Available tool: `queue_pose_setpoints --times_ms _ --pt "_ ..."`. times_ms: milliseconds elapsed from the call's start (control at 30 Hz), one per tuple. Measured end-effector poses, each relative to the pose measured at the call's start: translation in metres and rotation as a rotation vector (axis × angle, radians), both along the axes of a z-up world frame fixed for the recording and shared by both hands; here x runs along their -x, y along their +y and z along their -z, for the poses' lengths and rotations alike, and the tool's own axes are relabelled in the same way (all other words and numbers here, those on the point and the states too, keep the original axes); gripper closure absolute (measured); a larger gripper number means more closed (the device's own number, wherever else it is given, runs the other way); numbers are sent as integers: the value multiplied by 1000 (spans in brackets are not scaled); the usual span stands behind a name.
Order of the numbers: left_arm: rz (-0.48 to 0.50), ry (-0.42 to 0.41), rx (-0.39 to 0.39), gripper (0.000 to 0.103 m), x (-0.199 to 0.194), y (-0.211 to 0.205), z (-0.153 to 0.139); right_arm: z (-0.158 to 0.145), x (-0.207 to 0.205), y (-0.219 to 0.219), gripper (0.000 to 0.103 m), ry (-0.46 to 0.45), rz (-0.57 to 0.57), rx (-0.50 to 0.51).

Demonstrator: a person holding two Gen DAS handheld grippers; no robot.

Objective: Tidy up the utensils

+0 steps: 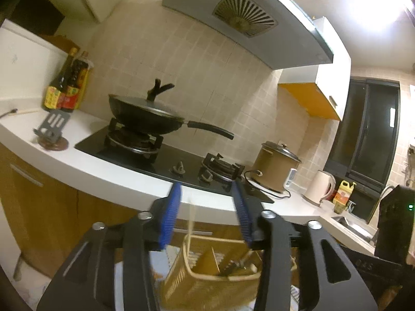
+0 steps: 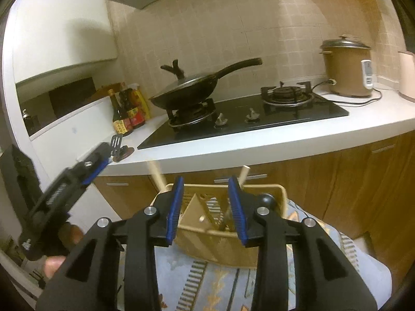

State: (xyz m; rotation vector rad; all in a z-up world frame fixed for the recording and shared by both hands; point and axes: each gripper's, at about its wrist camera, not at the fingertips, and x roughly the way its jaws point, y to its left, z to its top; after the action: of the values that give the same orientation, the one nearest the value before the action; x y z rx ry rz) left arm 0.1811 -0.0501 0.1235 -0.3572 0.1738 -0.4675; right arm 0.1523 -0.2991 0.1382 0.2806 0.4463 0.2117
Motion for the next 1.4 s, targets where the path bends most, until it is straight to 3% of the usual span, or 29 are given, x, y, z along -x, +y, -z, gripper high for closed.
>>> queue_pose_setpoints --times_ms 100,267,433,600,733,1000,1400 --pt "-4 -9 -32 49 30 4 -4 -1 24 -7 52 -10 6 -18" --pt "13 -22 -71 39 73 3 -6 -3 62 -8 51 -32 18 4" --pt "16 -5 -81 31 106 5 -4 -3 96 -6 38 -70 39 30" --pt "-27 41 -92 29 123 9 15 16 116 -4 28 -77 81 65" --pt "-110 47 -130 27 134 6 39 39 132 -1 17 -142 195 118" --pt "-225 -26 -269 15 138 -22 65 63 136 4 16 -216 277 165" --pt "-282 -9 -338 8 131 -36 87 74 133 4 10 -201 277 192"
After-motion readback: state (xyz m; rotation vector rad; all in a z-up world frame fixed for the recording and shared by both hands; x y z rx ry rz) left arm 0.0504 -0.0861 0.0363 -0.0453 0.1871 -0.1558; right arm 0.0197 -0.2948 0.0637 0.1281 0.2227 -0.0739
